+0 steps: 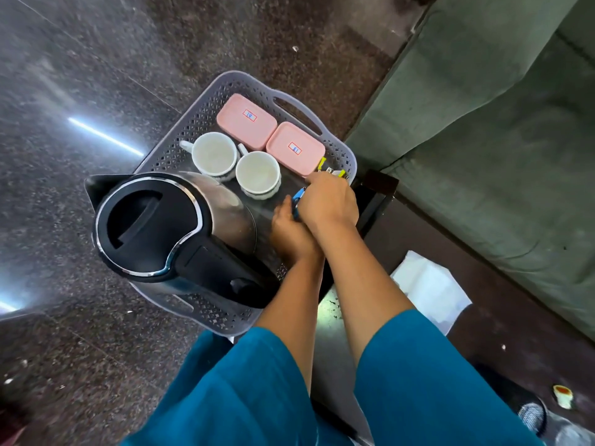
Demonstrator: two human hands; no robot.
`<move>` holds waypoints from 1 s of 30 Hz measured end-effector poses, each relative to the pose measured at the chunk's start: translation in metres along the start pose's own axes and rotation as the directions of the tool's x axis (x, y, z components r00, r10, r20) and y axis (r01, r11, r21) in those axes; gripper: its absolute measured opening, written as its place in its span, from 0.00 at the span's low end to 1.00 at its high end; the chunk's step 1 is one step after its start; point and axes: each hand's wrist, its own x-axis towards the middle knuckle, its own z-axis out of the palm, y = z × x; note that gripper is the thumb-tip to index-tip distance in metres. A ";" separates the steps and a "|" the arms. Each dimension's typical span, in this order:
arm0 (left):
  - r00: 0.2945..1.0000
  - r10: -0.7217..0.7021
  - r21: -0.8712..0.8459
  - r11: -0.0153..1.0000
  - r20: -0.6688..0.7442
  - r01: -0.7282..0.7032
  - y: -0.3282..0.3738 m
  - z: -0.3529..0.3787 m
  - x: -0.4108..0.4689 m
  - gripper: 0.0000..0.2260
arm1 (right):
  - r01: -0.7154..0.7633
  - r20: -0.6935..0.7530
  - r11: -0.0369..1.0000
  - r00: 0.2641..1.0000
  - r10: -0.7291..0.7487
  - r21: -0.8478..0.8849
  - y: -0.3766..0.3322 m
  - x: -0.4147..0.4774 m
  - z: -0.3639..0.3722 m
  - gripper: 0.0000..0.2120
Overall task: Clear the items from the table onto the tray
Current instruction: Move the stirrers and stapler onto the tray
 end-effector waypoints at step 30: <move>0.953 0.272 0.510 0.805 0.134 -0.302 -0.006 -0.002 -0.008 0.19 | 0.080 0.049 0.990 0.996 -0.074 -0.118 0.025 0.003 0.000 0.13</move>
